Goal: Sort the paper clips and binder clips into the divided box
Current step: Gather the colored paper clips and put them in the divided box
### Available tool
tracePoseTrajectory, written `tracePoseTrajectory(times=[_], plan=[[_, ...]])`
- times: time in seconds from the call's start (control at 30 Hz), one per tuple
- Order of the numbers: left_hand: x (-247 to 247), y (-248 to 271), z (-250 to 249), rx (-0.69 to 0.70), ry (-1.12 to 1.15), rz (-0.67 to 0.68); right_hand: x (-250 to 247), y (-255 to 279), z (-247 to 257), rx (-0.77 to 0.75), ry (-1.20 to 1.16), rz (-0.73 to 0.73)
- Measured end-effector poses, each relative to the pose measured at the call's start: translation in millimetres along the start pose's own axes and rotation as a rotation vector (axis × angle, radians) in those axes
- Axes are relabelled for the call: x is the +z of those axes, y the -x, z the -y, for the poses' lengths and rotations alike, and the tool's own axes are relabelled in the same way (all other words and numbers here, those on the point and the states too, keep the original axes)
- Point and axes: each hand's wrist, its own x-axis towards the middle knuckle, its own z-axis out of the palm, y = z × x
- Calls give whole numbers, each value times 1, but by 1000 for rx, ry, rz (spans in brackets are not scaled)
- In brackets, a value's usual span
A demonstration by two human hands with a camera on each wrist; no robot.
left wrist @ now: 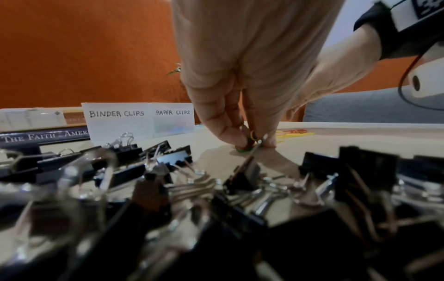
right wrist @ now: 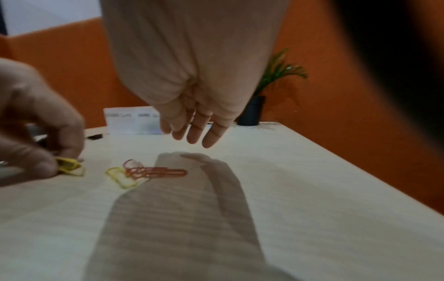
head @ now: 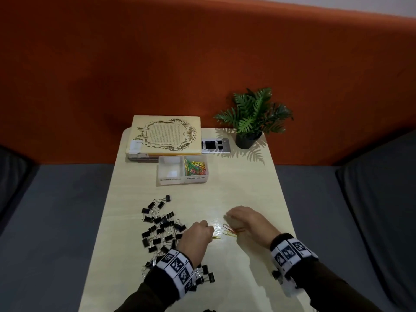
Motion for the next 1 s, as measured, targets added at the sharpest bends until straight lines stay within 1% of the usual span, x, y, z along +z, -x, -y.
tracePoseTrajectory(times=[0.07,0.1,0.17,0.23,0.33,0.43,0.53,0.6,0.67,0.8,0.87,0.93,1.0], plan=[[2,2,1,-9,-15,-2,-4,12,-9,81,-8,-74],[1,2,1,-13,-16,2,-4,16,-12,104,5,-69],[-1,2,1,-16,-11,9,0,21,-10,161,-4,18],[-4,1,0,-23,-12,13,10,20,-5,177,-23,40],[-6,4,-1,-38,-4,13,28,18,3,165,7,-66],[-6,5,-1,-53,18,15,45,20,9,212,-37,-210],[-9,3,-1,-64,41,36,54,21,15,240,-32,-267],[-17,3,0,-81,59,23,54,18,16,269,-13,-256],[-34,-1,5,-114,100,-34,51,15,17,301,12,-204],[-85,-29,24,-192,231,-255,41,5,22,347,41,-58],[-112,-49,34,-225,233,-331,41,2,22,364,53,-27],[-135,-68,41,-266,192,-338,44,4,22,365,39,-52],[-146,-86,47,-299,174,-290,47,7,22,348,23,-91]])
